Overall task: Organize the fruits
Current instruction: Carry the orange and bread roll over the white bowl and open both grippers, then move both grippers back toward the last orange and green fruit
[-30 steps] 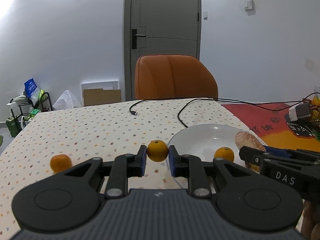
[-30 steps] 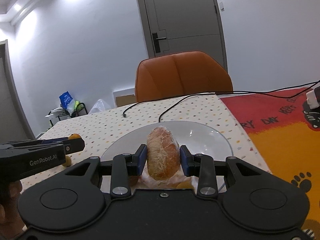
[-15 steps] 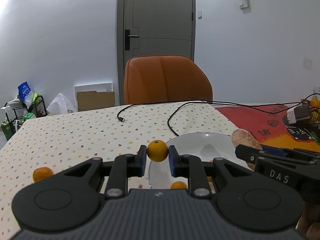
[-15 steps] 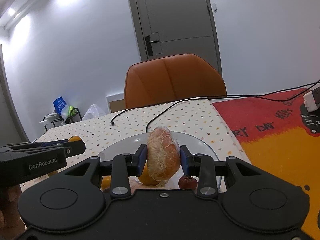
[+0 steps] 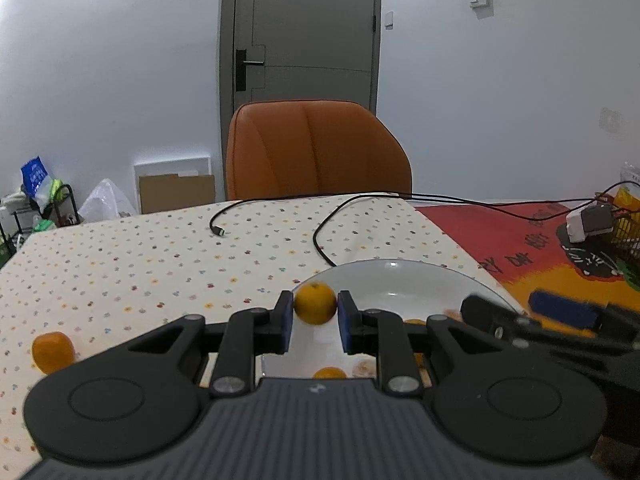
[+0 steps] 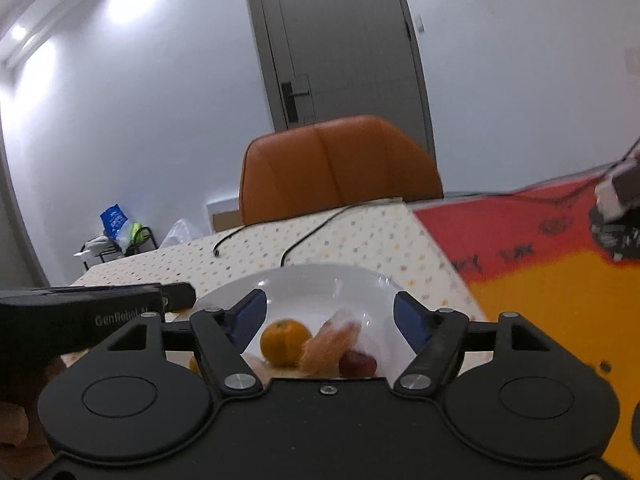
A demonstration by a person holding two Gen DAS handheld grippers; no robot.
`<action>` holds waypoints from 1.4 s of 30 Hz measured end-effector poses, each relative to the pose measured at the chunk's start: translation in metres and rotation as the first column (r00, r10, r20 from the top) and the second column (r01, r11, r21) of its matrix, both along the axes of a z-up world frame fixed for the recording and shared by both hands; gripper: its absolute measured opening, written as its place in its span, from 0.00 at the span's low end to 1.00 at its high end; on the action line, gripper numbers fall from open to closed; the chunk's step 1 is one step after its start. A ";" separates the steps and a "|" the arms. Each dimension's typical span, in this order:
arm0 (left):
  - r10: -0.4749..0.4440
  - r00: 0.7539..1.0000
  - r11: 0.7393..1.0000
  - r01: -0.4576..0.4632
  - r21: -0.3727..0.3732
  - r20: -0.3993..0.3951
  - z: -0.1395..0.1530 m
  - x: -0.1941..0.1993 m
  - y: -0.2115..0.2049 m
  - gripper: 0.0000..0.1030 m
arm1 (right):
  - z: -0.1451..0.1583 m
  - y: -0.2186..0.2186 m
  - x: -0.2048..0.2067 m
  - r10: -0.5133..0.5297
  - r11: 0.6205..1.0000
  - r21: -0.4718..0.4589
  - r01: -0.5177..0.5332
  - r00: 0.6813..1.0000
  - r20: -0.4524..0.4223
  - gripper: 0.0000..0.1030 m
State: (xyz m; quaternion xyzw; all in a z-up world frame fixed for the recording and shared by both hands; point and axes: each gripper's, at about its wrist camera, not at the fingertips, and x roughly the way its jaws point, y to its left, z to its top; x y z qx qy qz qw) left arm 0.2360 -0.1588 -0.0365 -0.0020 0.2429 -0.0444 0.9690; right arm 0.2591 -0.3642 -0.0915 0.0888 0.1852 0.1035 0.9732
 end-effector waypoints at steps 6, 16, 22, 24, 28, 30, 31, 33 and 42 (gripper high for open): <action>0.028 1.000 1.000 -0.028 -0.007 -0.009 0.002 -0.001 0.005 0.32 | -0.001 0.001 -0.001 0.021 1.000 0.011 -0.021 1.000 -0.012 0.68; 0.092 0.996 0.996 -0.092 0.019 -0.011 0.003 -0.020 0.029 0.50 | -0.004 0.018 -0.003 0.029 0.999 -0.015 -0.030 0.999 -0.037 0.68; 0.127 0.992 0.992 -0.127 0.017 0.002 0.009 -0.032 0.047 0.69 | -0.002 0.022 -0.006 0.007 1.000 -0.028 -0.008 0.999 -0.053 0.73; 0.132 0.991 0.991 -0.132 0.015 0.010 0.011 -0.035 0.052 0.72 | 0.002 0.025 -0.009 0.005 1.000 -0.031 -0.007 0.999 -0.051 0.78; 0.153 0.988 0.988 -0.154 0.025 0.018 0.016 -0.039 0.061 0.81 | 0.010 0.034 -0.016 0.007 0.999 -0.043 -0.008 0.999 -0.033 0.90; 0.167 0.986 0.986 -0.168 0.019 0.024 0.019 -0.042 0.067 0.84 | 0.014 0.039 -0.018 0.015 0.999 -0.041 -0.016 1.000 -0.026 0.97; 0.175 0.984 0.984 -0.175 0.016 0.027 0.020 -0.043 0.070 0.86 | 0.016 0.042 -0.019 0.017 0.999 -0.044 -0.019 1.000 -0.025 0.98; 0.190 0.981 0.981 -0.191 0.019 0.034 0.022 -0.047 0.077 0.89 | 0.018 0.048 -0.021 0.015 0.999 -0.052 -0.016 1.000 -0.024 1.00; 0.261 0.964 0.965 -0.262 0.025 0.039 0.028 -0.060 0.112 0.90 | 0.026 0.079 -0.025 0.053 0.996 -0.068 -0.054 0.998 -0.030 1.00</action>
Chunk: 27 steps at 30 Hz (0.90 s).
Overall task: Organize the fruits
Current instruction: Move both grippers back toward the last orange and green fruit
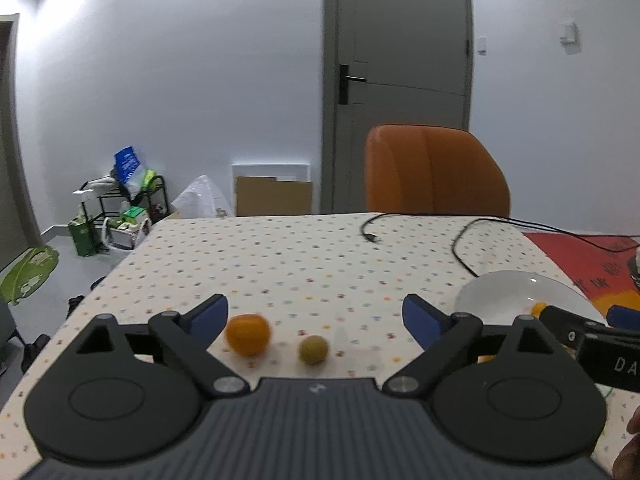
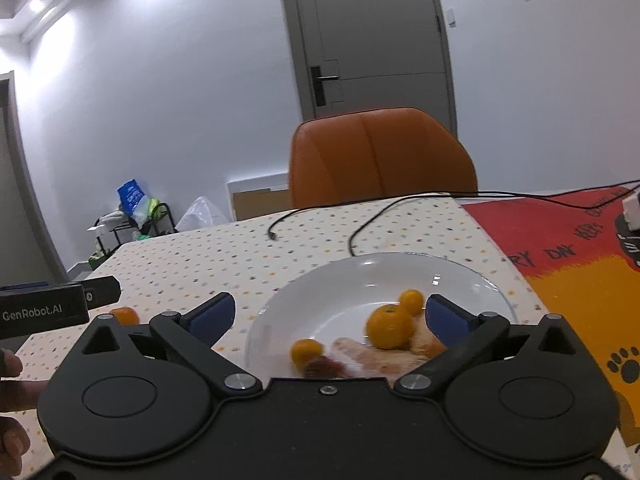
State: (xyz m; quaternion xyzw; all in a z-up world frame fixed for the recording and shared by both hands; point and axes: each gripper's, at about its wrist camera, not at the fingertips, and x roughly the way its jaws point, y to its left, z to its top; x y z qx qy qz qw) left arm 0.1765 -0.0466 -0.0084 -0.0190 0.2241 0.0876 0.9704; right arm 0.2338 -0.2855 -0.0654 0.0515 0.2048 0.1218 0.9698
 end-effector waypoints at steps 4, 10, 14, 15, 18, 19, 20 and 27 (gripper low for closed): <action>0.023 1.000 1.000 -0.023 -0.007 -0.001 0.002 -0.006 0.016 0.90 | 0.003 0.013 -0.002 0.027 1.000 -0.002 -0.027 1.000 -0.003 1.00; 0.048 0.999 0.999 -0.048 -0.003 0.003 0.006 -0.013 0.034 0.90 | 0.007 0.034 -0.006 0.078 0.997 -0.012 -0.078 0.997 -0.003 1.00; 0.067 0.998 0.998 -0.067 -0.019 0.006 0.007 -0.016 0.047 0.90 | 0.009 0.048 -0.006 0.106 0.994 -0.026 -0.106 0.994 -0.010 1.00; 0.073 0.997 0.997 -0.073 -0.020 0.007 0.007 -0.017 0.049 0.90 | 0.009 0.052 -0.006 0.113 0.993 -0.029 -0.113 0.994 -0.010 1.00; 0.091 0.996 0.996 -0.091 -0.025 0.006 0.007 -0.019 0.058 0.90 | 0.010 0.061 -0.004 0.138 0.990 -0.027 -0.139 0.990 -0.018 1.00; 0.095 0.995 0.995 -0.095 -0.027 0.006 0.007 -0.019 0.061 0.90 | 0.009 0.063 -0.003 0.151 0.988 -0.025 -0.152 0.988 -0.024 1.00; 0.099 0.995 0.995 -0.099 -0.031 0.005 0.007 -0.020 0.064 0.90 | 0.008 0.066 -0.002 0.163 0.986 -0.025 -0.163 0.986 -0.029 1.00; 0.119 0.993 0.991 -0.119 -0.055 -0.015 0.001 -0.026 0.084 0.90 | 0.003 0.090 0.001 0.207 0.977 -0.047 -0.210 0.977 -0.059 1.00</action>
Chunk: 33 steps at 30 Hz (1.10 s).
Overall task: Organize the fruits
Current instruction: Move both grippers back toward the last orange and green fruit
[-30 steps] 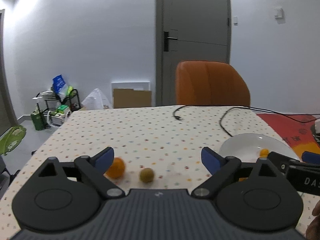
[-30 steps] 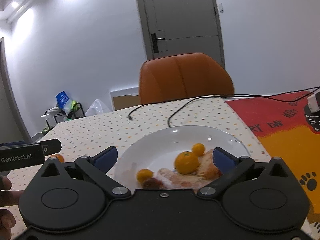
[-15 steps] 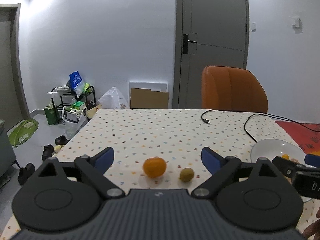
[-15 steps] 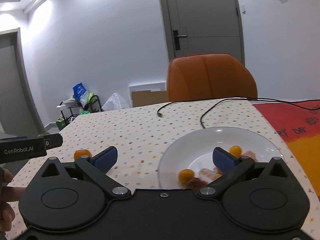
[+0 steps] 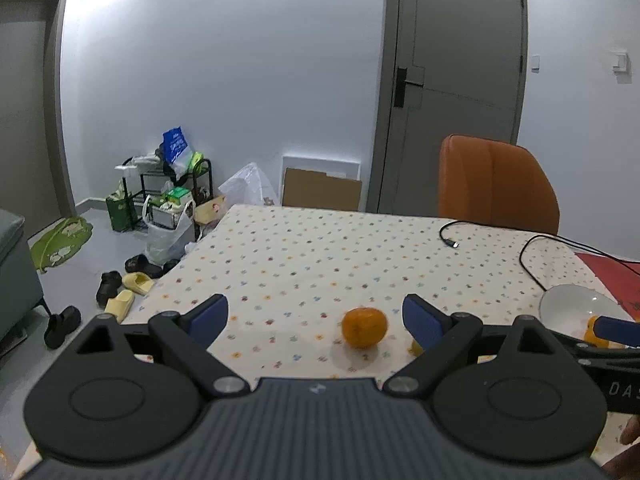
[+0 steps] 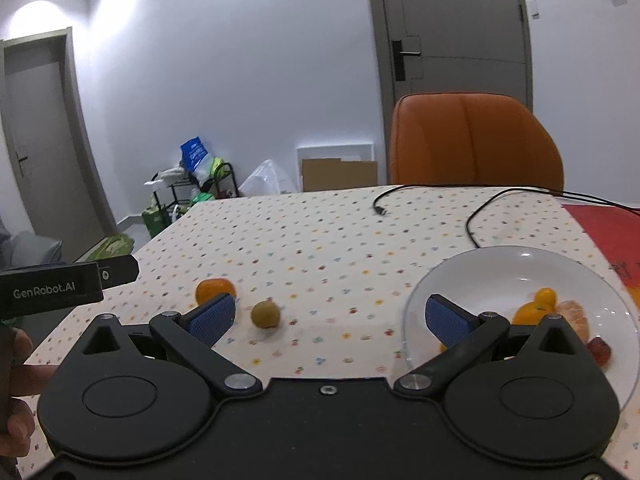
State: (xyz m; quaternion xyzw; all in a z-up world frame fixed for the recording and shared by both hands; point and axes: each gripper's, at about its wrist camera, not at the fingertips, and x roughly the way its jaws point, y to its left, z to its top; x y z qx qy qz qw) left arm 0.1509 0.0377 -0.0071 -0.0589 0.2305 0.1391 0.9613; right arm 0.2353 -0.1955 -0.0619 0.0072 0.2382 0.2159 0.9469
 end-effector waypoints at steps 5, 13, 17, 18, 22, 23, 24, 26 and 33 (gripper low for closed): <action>0.008 1.000 1.000 -0.008 -0.020 -0.015 -0.006 -0.002 0.012 0.90 | -0.003 0.014 0.001 0.037 0.999 -0.004 -0.037 0.999 -0.018 1.00; 0.012 0.999 0.999 -0.013 -0.052 -0.035 -0.013 0.001 0.027 0.90 | -0.005 0.035 0.007 0.097 0.995 -0.026 -0.099 0.994 -0.051 0.99; 0.005 0.999 0.999 -0.007 -0.050 -0.042 -0.015 0.005 0.030 0.90 | -0.008 0.042 0.014 0.116 0.993 -0.029 -0.118 0.990 -0.079 0.96; 0.005 0.999 0.999 -0.007 -0.049 -0.042 -0.016 0.006 0.030 0.90 | -0.009 0.043 0.016 0.115 0.993 -0.029 -0.118 0.990 -0.082 0.94; -0.008 0.999 0.998 0.006 -0.063 -0.045 -0.019 0.010 0.032 0.90 | -0.010 0.046 0.024 0.122 0.992 -0.027 -0.126 0.987 -0.107 0.84; -0.010 0.999 0.998 0.007 -0.064 -0.046 -0.020 0.011 0.031 0.90 | -0.010 0.047 0.026 0.122 0.992 -0.028 -0.126 0.986 -0.113 0.81; -0.011 0.999 0.998 0.008 -0.064 -0.047 -0.021 0.013 0.031 0.90 | -0.011 0.047 0.029 0.121 0.992 -0.028 -0.126 0.986 -0.118 0.78; -0.016 0.999 0.998 0.012 -0.066 -0.052 -0.022 0.017 0.031 0.89 | -0.012 0.049 0.033 0.121 0.992 -0.029 -0.126 0.984 -0.128 0.77; 0.013 0.998 0.999 -0.016 -0.040 -0.060 -0.027 0.031 0.027 0.89 | -0.016 0.055 0.046 0.112 0.992 -0.036 -0.118 0.983 -0.144 0.68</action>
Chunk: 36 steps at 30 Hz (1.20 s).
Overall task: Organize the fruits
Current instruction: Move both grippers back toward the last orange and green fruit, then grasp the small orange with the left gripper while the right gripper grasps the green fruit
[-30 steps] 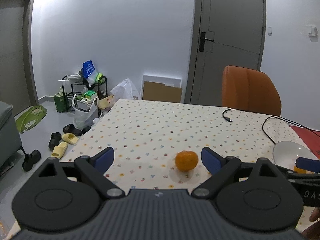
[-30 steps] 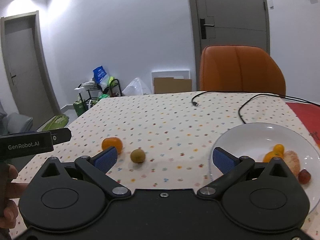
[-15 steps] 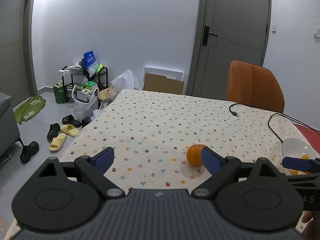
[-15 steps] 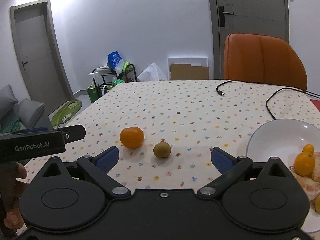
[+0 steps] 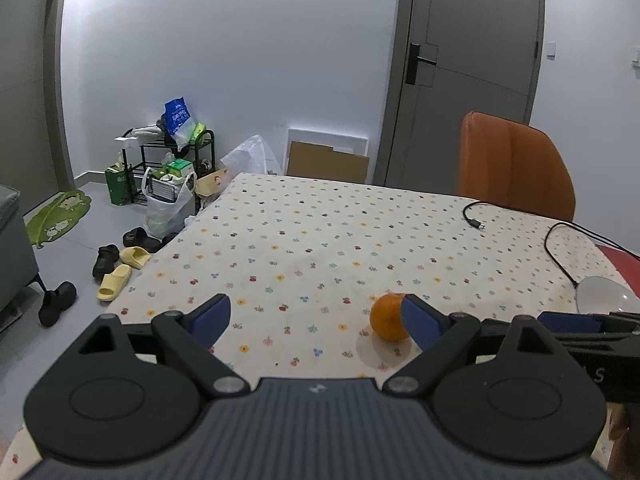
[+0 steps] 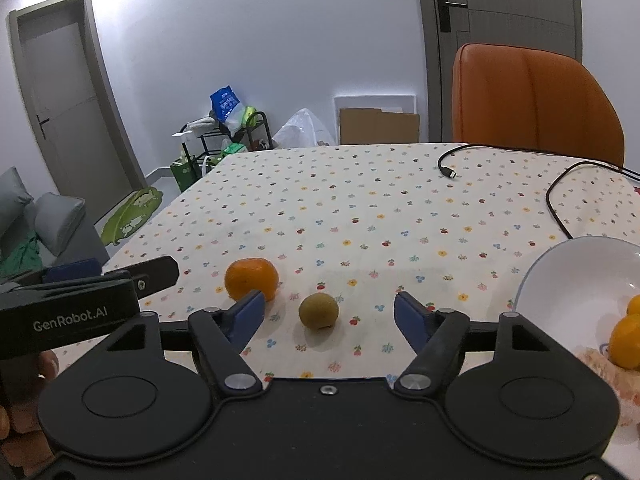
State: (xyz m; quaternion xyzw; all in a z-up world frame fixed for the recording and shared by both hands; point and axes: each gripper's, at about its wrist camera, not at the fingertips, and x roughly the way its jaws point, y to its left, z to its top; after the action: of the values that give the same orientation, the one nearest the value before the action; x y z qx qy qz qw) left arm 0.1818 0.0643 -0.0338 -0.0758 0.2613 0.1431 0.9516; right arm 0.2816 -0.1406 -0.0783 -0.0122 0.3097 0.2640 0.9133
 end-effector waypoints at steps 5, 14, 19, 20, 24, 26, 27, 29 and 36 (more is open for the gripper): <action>-0.008 1.000 1.000 0.008 -0.019 -0.014 -0.004 0.009 0.001 0.89 | -0.012 0.000 0.009 0.007 1.000 0.027 -0.007 1.000 -0.010 0.59; -0.042 0.998 0.998 0.040 -0.046 -0.050 -0.015 0.025 -0.005 0.89 | -0.032 0.006 0.020 0.036 0.998 0.052 -0.033 0.998 -0.061 0.32; -0.050 0.997 0.997 0.046 -0.054 -0.059 -0.019 0.033 -0.007 0.88 | -0.034 0.008 0.020 0.062 0.996 0.063 -0.059 0.997 -0.049 0.24; -0.052 0.997 0.997 0.048 -0.060 -0.062 -0.020 0.035 -0.007 0.88 | -0.034 0.007 0.019 0.060 0.996 0.061 -0.057 0.997 -0.048 0.24; -0.062 0.996 0.997 0.058 -0.058 -0.064 -0.023 0.038 -0.010 0.86 | -0.029 0.001 0.019 0.036 0.997 0.068 -0.034 0.999 -0.033 0.24; -0.063 0.996 0.996 0.060 -0.062 -0.059 -0.023 0.039 -0.012 0.86 | -0.026 -0.001 0.017 0.028 0.998 0.062 -0.027 0.999 -0.019 0.24; -0.064 0.996 0.996 0.060 -0.063 -0.055 -0.022 0.039 -0.012 0.85 | -0.025 -0.002 0.015 0.027 0.998 0.058 -0.026 1.000 -0.009 0.24; -0.066 0.996 0.996 0.063 -0.056 -0.052 -0.021 0.040 -0.015 0.84 | -0.023 -0.004 0.014 0.021 0.999 0.045 -0.021 1.000 0.002 0.24; -0.074 0.996 0.997 0.072 -0.042 -0.056 -0.025 0.048 -0.025 0.82 | -0.021 -0.018 0.019 -0.030 0.999 0.034 0.029 0.999 0.014 0.24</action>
State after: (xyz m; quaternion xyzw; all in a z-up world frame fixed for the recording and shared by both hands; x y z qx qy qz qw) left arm 0.2293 0.0395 -0.0584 -0.0809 0.2941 0.1051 0.9465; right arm 0.3003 -0.1583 -0.0997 0.0062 0.2989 0.2557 0.9194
